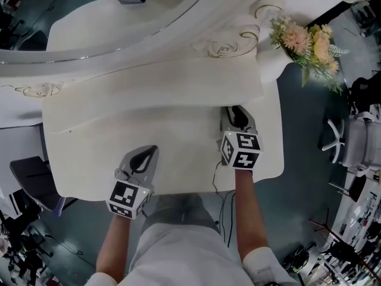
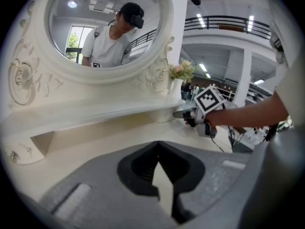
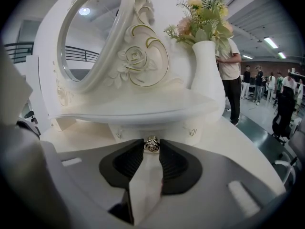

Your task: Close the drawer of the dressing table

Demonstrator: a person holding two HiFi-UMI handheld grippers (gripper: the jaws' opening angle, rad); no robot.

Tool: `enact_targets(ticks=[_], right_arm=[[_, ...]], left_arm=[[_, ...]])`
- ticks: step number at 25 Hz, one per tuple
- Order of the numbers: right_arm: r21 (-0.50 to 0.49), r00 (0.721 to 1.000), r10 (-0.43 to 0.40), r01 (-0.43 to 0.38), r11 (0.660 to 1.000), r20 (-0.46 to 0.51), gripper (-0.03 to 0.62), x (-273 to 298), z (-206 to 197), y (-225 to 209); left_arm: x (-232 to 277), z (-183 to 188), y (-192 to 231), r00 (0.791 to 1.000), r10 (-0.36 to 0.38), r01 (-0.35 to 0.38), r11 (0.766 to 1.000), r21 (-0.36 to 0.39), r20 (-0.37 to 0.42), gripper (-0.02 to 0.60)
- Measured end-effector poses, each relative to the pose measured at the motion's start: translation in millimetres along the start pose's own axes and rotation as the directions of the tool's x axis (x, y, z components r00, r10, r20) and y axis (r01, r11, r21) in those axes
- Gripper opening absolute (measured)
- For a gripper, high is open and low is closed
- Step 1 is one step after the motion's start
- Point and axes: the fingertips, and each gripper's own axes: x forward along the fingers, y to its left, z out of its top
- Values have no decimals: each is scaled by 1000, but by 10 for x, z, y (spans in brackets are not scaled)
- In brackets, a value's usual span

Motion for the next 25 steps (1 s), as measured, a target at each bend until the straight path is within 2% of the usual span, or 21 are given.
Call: enact_targets(ticks=[11,25], right_arm=[[17,1000,-10,10,1000,5,91,-298,-78,26],[31,996,-4,2,1000,84,87,-1316,-31,187]], left_arm=[[-154,44,-123,1000,15,-16,1000,13,26,-2],[-608,256,-612,993,32,-38,998,49,116,-2]])
